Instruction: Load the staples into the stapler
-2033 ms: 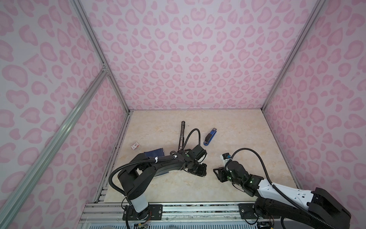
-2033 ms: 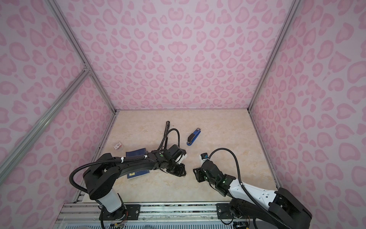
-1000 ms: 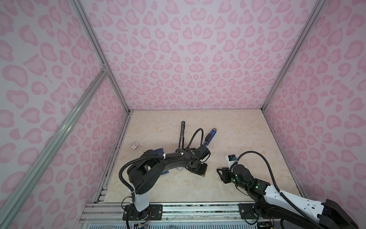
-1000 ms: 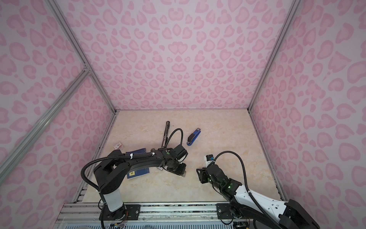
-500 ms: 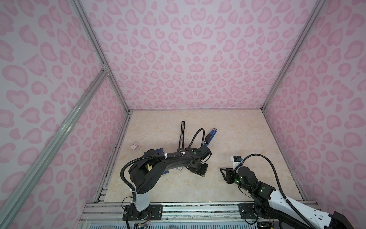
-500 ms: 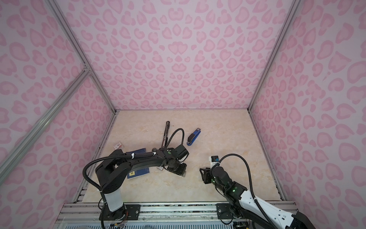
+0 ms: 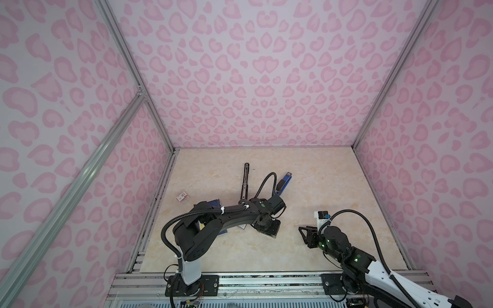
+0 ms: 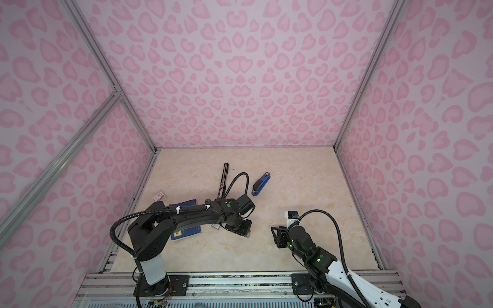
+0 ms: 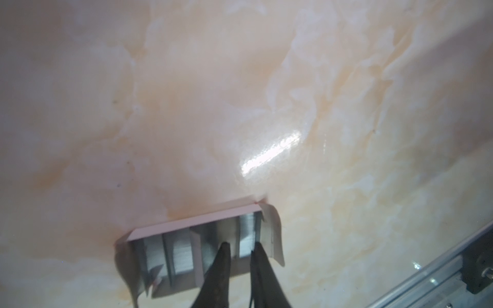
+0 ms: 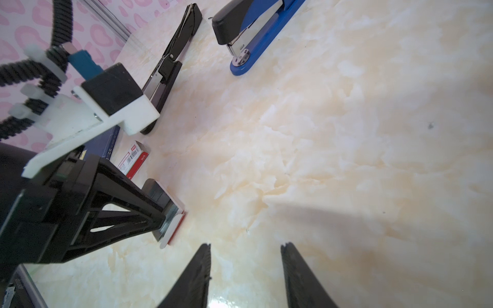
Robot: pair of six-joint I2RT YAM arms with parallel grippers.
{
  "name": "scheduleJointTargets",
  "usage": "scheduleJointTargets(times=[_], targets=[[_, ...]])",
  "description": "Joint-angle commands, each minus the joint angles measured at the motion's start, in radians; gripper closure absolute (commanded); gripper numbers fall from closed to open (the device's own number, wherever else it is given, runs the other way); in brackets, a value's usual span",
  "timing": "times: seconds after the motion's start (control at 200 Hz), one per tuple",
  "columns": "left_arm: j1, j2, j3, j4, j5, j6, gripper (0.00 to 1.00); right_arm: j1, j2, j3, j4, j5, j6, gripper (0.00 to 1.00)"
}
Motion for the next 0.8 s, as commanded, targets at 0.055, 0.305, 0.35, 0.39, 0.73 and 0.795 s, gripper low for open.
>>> scheduleJointTargets(times=[0.055, 0.305, 0.35, 0.39, 0.73, 0.795], targets=[[-0.003, 0.017, 0.013, -0.022, -0.01, 0.007, 0.81, -0.004, -0.01, -0.007, -0.006, 0.001, 0.002, 0.54], [-0.004, 0.041, 0.015, -0.031, -0.023, 0.012, 0.89, -0.006, -0.018, -0.006, -0.008, 0.001, 0.003, 0.54], [-0.005, 0.042, 0.016, -0.032, -0.022, 0.012, 0.92, -0.006, -0.019, -0.006, -0.009, -0.001, 0.003, 0.54], [-0.004, 0.041, 0.016, -0.032, -0.022, 0.013, 0.93, -0.007, -0.022, -0.006, -0.01, 0.001, 0.002, 0.54], [-0.004, 0.001, 0.029, -0.058, -0.03, 0.018, 0.97, -0.018, -0.052, -0.003, -0.032, 0.003, -0.001, 0.53], [-0.004, -0.013, 0.033, -0.065, -0.031, 0.02, 0.97, -0.021, -0.051, 0.0, -0.033, 0.001, -0.003, 0.54]])
